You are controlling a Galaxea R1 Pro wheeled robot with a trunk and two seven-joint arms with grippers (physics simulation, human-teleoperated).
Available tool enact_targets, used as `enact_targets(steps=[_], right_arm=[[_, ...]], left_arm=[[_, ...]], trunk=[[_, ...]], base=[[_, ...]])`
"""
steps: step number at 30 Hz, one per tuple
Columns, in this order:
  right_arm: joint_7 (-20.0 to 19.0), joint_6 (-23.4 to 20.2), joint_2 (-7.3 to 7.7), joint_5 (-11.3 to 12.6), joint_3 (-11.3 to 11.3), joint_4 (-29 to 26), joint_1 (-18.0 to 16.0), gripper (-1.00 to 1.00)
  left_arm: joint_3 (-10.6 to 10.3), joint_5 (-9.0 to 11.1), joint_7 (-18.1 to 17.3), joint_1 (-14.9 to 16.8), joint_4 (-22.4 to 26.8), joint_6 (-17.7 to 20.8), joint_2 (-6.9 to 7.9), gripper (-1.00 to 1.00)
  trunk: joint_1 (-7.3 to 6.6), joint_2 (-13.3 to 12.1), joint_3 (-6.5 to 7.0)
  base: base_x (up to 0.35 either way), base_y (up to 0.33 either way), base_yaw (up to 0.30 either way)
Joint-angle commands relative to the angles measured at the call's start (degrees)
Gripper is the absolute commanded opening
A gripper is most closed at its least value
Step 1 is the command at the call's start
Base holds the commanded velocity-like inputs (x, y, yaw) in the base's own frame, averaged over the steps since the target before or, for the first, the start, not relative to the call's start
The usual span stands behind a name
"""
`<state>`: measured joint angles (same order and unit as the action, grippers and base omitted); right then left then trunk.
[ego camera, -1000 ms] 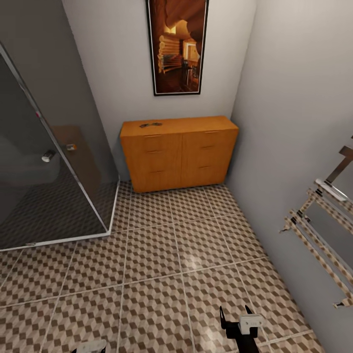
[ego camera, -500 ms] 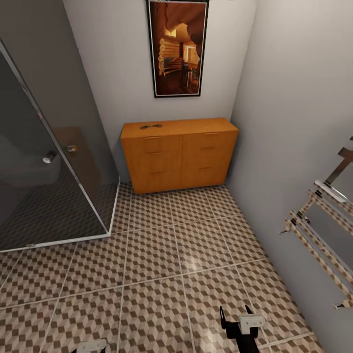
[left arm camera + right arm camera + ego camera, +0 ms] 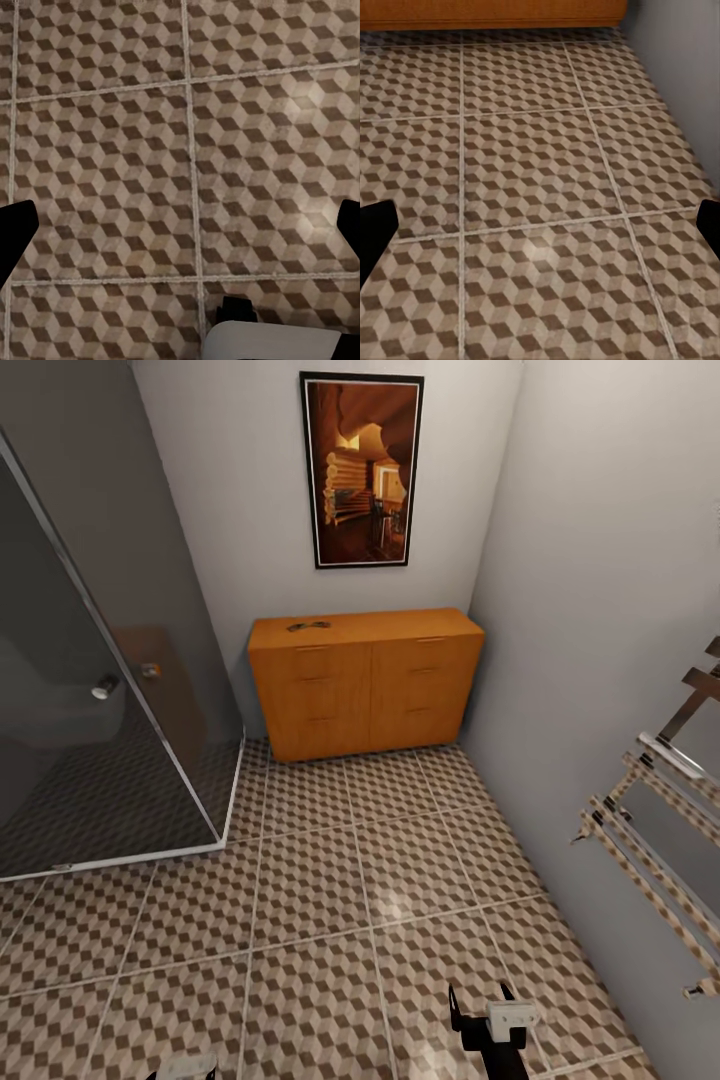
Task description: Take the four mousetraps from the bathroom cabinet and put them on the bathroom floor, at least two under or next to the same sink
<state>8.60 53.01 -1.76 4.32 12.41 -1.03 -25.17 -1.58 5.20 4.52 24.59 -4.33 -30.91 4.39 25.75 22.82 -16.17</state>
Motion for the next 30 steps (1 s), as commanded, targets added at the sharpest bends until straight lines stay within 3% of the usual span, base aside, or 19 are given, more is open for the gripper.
enact_targets(steps=[1,30], right_arm=[[0.19,0.16,-0.01,0.43,0.51,0.06,-0.05,1.00],[0.19,0.23,0.01,0.40,0.51,0.01,-0.05,1.00]], left_arm=[[-0.20,0.52,-0.13,0.10,-0.24,-0.38,-0.02,1.00],[-0.26,0.52,-0.11,0.10,-0.24,-0.38,-0.87,1.00]], trunk=[[0.03,0.10,0.00],[0.03,0.10,2.68]], base=[[0.000,0.000,0.000],[0.000,0.000,0.000]])
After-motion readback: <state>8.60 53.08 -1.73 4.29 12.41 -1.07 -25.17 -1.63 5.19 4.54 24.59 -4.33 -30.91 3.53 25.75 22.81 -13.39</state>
